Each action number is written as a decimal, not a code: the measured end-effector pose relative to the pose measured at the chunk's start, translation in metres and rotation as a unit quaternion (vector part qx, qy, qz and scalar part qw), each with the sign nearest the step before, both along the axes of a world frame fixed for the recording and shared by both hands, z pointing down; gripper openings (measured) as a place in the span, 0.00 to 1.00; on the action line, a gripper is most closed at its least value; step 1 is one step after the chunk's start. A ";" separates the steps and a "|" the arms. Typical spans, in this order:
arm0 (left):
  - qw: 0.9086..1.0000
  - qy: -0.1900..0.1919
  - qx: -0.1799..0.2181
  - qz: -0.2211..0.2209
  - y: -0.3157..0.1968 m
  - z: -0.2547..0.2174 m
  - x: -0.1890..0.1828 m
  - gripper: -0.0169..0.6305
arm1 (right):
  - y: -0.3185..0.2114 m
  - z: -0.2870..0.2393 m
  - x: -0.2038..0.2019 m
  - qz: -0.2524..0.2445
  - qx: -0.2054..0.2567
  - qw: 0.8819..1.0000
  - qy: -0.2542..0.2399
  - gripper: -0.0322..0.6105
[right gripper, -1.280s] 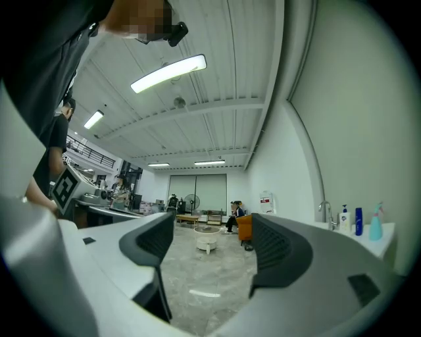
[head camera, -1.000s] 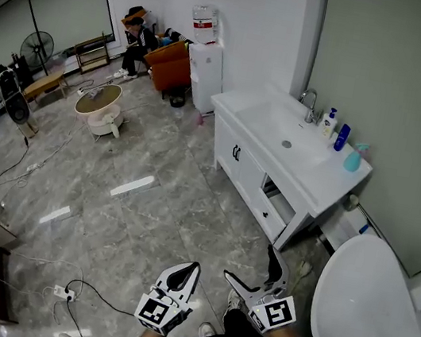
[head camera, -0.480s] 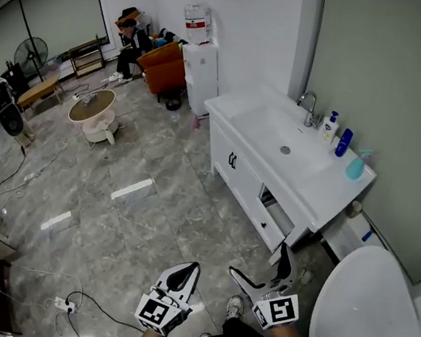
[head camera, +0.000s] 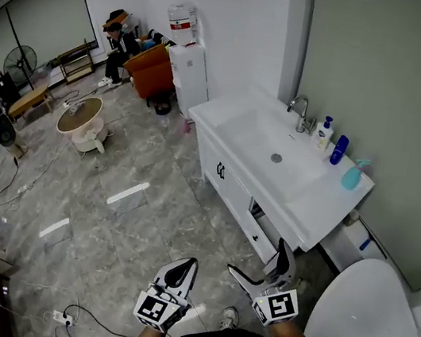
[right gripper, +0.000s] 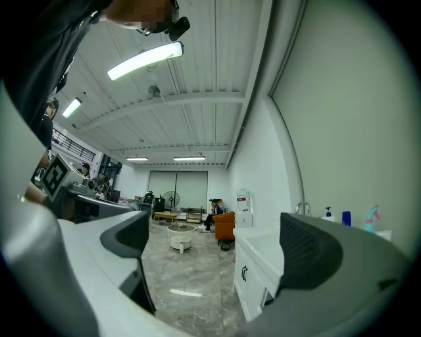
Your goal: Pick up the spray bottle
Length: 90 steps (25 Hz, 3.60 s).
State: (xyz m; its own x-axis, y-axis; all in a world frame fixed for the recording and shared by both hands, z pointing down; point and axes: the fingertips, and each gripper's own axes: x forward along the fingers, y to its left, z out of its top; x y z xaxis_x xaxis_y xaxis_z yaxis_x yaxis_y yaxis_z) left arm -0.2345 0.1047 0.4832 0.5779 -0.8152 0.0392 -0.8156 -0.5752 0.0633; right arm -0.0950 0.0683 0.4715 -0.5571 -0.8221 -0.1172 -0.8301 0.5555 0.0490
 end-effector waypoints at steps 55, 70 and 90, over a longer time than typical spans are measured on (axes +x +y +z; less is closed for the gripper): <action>0.966 0.008 -0.008 0.260 -0.369 0.003 0.101 0.02 | -0.302 0.020 0.092 0.234 -0.064 0.970 -0.015 0.97; 0.944 0.015 -0.010 0.329 -0.397 0.005 0.187 0.02 | -0.310 0.023 0.176 0.312 -0.076 0.947 -0.014 0.97; 0.918 -0.018 -0.013 0.395 -0.420 0.015 0.328 0.02 | -0.321 0.048 0.321 0.397 -0.105 0.911 -0.026 0.97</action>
State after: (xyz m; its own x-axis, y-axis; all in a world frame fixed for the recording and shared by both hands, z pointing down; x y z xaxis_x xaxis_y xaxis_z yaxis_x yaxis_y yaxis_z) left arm 0.0936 -0.3151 0.4979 0.9866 -0.1404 0.0829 -0.1460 -0.9870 0.0670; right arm 0.2256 -0.2525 0.5200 0.2255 -0.9710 0.0790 -0.9726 -0.2291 -0.0396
